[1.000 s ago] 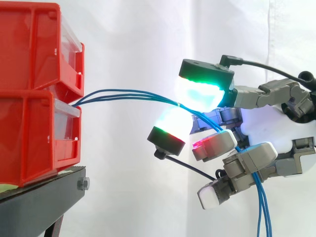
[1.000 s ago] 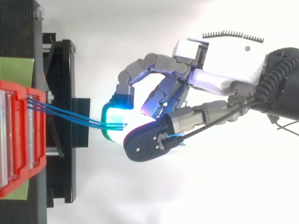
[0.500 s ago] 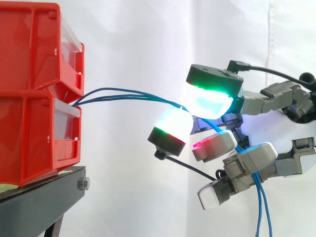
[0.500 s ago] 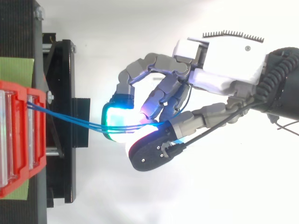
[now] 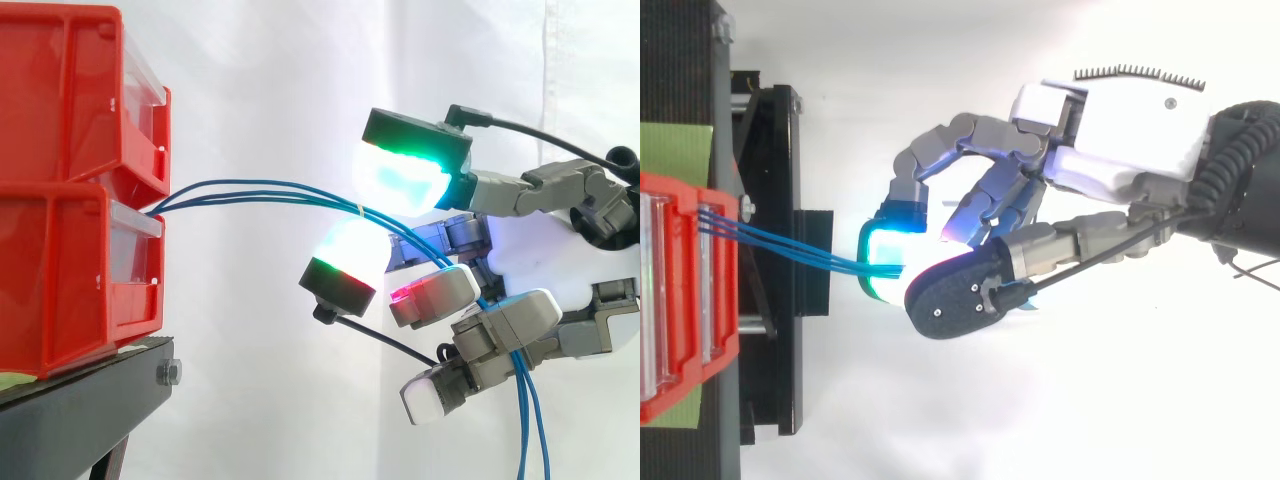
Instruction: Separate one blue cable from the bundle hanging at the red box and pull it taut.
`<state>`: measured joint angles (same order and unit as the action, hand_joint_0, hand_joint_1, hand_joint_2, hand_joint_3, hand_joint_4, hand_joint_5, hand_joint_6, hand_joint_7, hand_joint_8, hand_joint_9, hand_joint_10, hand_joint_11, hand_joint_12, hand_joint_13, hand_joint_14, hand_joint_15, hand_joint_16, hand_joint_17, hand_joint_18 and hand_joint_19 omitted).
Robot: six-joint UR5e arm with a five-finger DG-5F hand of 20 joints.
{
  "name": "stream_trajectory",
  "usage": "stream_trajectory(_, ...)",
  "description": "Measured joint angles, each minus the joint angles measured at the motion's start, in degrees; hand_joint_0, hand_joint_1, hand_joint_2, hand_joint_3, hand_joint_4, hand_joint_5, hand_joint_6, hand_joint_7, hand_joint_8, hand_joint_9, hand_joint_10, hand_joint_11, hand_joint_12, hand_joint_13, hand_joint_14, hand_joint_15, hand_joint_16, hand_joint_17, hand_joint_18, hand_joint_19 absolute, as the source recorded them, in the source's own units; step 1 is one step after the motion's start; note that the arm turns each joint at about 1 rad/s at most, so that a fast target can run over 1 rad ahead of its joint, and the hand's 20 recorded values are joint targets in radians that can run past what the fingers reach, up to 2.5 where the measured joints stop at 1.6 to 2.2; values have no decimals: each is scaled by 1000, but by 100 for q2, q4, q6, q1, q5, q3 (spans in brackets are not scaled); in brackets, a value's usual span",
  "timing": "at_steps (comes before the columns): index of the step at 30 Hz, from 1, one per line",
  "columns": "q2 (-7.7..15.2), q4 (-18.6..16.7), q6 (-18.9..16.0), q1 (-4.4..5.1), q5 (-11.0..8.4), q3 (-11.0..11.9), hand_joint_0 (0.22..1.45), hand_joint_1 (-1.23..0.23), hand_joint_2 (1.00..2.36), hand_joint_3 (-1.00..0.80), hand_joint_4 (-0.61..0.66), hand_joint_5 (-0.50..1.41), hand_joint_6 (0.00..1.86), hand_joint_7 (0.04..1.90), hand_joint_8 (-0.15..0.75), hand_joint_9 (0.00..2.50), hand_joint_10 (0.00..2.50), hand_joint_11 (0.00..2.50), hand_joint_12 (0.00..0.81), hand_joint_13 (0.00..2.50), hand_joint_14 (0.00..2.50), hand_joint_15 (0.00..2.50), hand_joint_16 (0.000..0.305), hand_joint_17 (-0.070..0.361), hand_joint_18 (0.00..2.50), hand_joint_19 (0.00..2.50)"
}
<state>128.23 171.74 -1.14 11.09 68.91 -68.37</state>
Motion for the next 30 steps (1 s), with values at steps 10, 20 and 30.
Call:
stream_trajectory(10,0,0,0,-1,0,1,674,-745,1018,-301,-5,-221,899,981,249,1116,10,1469,296,1412,9,1421,51,114,664,597)
stream_trajectory(20,-1,0,0,2,0,0,773,-845,1007,-428,-21,-230,917,951,229,1131,8,1477,289,1427,6,1439,48,109,669,589)
stream_trajectory(30,0,0,0,2,0,0,819,-879,1000,-500,-106,-217,911,968,226,1169,8,1480,279,1471,6,1478,46,103,679,595)
